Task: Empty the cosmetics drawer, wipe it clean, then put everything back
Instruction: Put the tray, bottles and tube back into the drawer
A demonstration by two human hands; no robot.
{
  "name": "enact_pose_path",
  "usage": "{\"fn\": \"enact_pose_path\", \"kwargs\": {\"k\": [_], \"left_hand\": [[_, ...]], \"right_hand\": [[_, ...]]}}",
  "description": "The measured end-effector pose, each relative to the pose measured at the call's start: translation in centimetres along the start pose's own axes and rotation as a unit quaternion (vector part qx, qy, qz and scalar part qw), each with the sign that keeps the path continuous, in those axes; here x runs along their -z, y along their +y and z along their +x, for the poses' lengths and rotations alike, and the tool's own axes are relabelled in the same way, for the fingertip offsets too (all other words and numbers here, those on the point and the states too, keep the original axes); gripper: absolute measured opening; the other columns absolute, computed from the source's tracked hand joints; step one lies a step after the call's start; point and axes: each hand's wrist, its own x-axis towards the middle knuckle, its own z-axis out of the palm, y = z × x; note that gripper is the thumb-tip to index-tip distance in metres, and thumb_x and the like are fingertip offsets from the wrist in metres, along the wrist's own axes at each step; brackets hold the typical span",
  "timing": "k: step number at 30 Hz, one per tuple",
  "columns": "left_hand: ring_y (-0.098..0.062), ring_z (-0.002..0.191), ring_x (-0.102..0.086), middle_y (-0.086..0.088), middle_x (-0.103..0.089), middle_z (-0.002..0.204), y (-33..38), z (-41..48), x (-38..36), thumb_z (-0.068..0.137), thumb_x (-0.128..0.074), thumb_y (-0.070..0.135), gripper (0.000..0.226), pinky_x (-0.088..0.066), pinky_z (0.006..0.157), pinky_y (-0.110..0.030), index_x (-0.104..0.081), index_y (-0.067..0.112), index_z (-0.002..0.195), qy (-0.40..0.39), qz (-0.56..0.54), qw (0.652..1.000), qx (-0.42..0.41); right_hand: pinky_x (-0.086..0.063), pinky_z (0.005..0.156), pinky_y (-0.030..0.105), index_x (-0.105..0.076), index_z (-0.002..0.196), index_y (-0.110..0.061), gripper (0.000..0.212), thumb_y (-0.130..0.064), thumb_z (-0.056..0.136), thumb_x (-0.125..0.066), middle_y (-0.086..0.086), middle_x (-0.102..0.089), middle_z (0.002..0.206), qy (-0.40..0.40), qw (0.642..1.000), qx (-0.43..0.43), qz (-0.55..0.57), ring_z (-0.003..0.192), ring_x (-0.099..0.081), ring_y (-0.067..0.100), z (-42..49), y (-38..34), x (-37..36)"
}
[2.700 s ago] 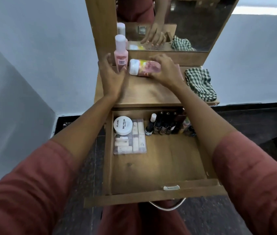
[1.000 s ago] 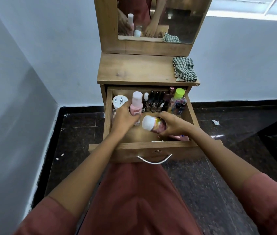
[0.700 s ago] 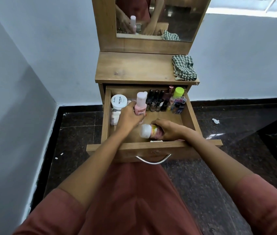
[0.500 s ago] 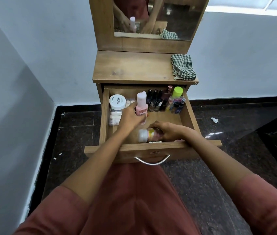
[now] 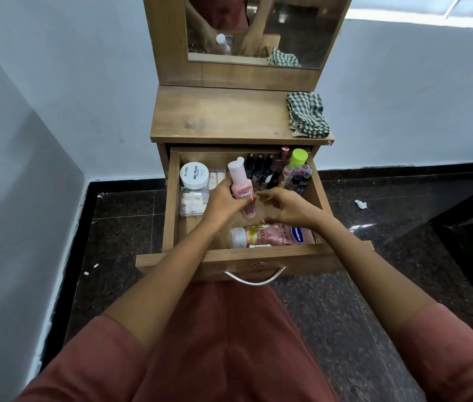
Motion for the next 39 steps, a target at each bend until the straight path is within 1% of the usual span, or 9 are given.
{"fn": "enact_pose_path", "kwargs": {"k": [2,5,10,15,16,20,26,32,39], "left_hand": [[-0.022,0.093,-0.063,-0.013,-0.064,0.107,0.2,0.2,-0.5,0.076,-0.072,0.013,0.044,-0.055,0.083,-0.043,-0.053,0.008,0.116,0.002,-0.024,1.0,0.013],[-0.026,0.092,-0.066,-0.015,-0.067,0.103,0.1,0.5,-1.3,0.079,-0.07,0.02,0.038,-0.056,0.081,-0.047,-0.055,0.01,0.112,-0.003,-0.037,0.999,0.025],[-0.024,0.095,-0.064,-0.016,-0.065,0.107,0.2,0.7,-1.4,0.085,-0.062,0.025,0.034,-0.056,0.081,-0.038,-0.056,0.005,0.113,-0.023,-0.076,0.996,0.042],[-0.002,0.053,-0.058,0.0,-0.061,0.073,0.2,1.2,-1.5,0.088,-0.058,0.034,0.027,-0.051,0.059,-0.018,-0.062,0.008,0.096,0.021,-0.086,0.996,0.028],[-0.002,0.054,-0.059,-0.002,-0.062,0.076,0.1,1.3,-1.6,0.087,-0.059,0.03,0.024,-0.051,0.062,-0.019,-0.062,0.008,0.094,0.013,-0.089,0.995,0.032],[-0.018,0.092,-0.061,-0.008,-0.064,0.098,-0.5,1.9,-2.1,0.083,-0.066,0.015,0.021,-0.051,0.087,-0.033,-0.065,0.007,0.102,-0.03,-0.073,0.996,0.047],[-0.016,0.094,-0.056,-0.01,-0.063,0.103,-1.2,2.7,-2.8,0.078,-0.067,-0.002,0.031,-0.046,0.072,-0.015,-0.061,0.002,0.108,-0.09,0.018,0.995,0.047],[-0.025,0.108,-0.056,-0.013,-0.06,0.117,-1.7,2.9,-4.3,0.077,-0.063,-0.003,0.038,-0.045,0.087,-0.029,-0.057,0.005,0.114,-0.111,0.217,0.97,-0.016],[-0.027,0.106,-0.057,-0.017,-0.061,0.114,-1.7,2.8,-4.3,0.076,-0.064,-0.008,0.035,-0.043,0.08,-0.023,-0.058,-0.002,0.11,-0.12,0.245,0.961,-0.033]], "right_hand": [[-0.047,0.093,0.028,-0.051,0.123,-0.003,0.053,-0.013,0.076,-0.072,0.014,-0.058,0.119,0.065,0.997,0.014,0.029,0.107,-0.056,0.021,0.2,-0.8,-0.4],[-0.053,0.078,0.036,-0.061,0.104,-0.001,0.033,-0.015,0.077,-0.071,0.014,-0.065,0.099,0.138,0.989,0.01,0.048,0.088,-0.062,0.023,0.8,-1.4,-1.3],[-0.051,0.077,0.041,-0.057,0.105,-0.007,0.038,-0.023,0.074,-0.072,0.009,-0.062,0.103,0.169,0.985,-0.02,-0.025,0.092,-0.059,0.023,1.1,-0.2,-1.1],[-0.045,0.074,0.039,-0.047,0.108,-0.008,0.043,-0.023,0.075,-0.071,0.009,-0.058,0.112,0.166,0.973,-0.081,-0.139,0.098,-0.059,0.029,0.5,1.2,-0.3],[-0.045,0.075,0.039,-0.045,0.109,-0.008,0.043,-0.022,0.077,-0.069,0.009,-0.059,0.112,0.156,0.971,-0.091,-0.155,0.099,-0.06,0.031,0.5,1.4,-0.2],[-0.047,0.078,0.043,-0.045,0.112,-0.011,0.031,-0.019,0.085,-0.057,0.012,-0.058,0.115,0.094,0.974,-0.099,-0.179,0.101,-0.059,0.035,0.5,2.3,0.4],[-0.049,0.087,0.041,-0.053,0.121,-0.009,0.036,-0.009,0.085,-0.054,0.013,-0.06,0.12,0.006,0.979,-0.085,-0.187,0.108,-0.057,0.03,0.6,3.3,1.8],[-0.046,0.093,0.037,-0.059,0.117,-0.003,0.03,-0.009,0.089,-0.049,0.016,-0.062,0.117,-0.045,0.971,-0.121,-0.203,0.111,-0.057,0.031,1.6,4.2,2.0],[-0.05,0.085,0.04,-0.058,0.114,-0.006,0.029,-0.007,0.086,-0.05,0.012,-0.06,0.117,-0.011,0.962,-0.111,-0.25,0.106,-0.058,0.03,2.1,4.8,1.4]]}}
